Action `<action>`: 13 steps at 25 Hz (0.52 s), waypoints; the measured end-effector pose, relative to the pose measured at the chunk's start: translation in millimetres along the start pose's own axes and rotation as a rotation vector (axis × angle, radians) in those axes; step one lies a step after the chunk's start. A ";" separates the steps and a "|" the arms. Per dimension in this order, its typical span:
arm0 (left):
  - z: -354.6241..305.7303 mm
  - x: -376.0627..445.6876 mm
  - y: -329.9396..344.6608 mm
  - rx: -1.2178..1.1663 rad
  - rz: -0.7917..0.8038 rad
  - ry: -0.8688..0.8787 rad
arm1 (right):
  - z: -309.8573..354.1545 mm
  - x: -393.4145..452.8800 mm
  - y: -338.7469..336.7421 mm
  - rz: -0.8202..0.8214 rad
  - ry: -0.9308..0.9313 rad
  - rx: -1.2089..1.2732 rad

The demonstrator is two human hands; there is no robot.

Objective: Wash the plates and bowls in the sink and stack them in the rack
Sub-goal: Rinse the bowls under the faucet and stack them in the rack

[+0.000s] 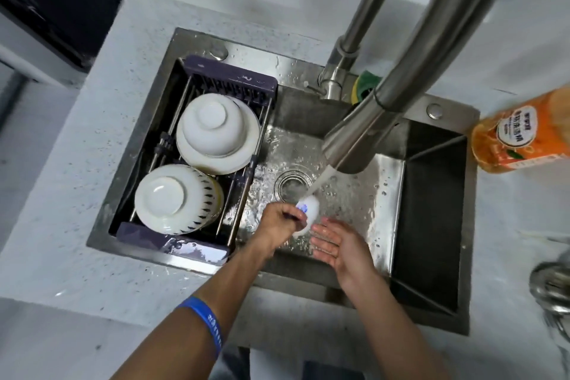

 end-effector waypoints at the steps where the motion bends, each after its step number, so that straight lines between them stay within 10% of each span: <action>1: 1.6 -4.1 0.2 -0.140 0.009 -0.053 | 2.1 -1.0 0.2 -0.012 -0.018 -0.033; 6: -19.9 -12.2 0.6 -0.383 0.128 -0.073 | 18.9 -23.5 11.2 -0.021 -0.113 -0.097; 13: -72.7 -43.9 -23.0 0.909 0.005 0.556 | 70.0 -54.5 70.0 0.253 -0.980 -1.423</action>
Point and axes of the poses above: each hand's wrist, its own x-axis towards the middle knuckle, its own y-axis out of the palm, z = x × y, the point moved 7 cm from there along x, towards the middle knuckle, and after that the axes turned 9 degrees about x, right-handed, at the moved point
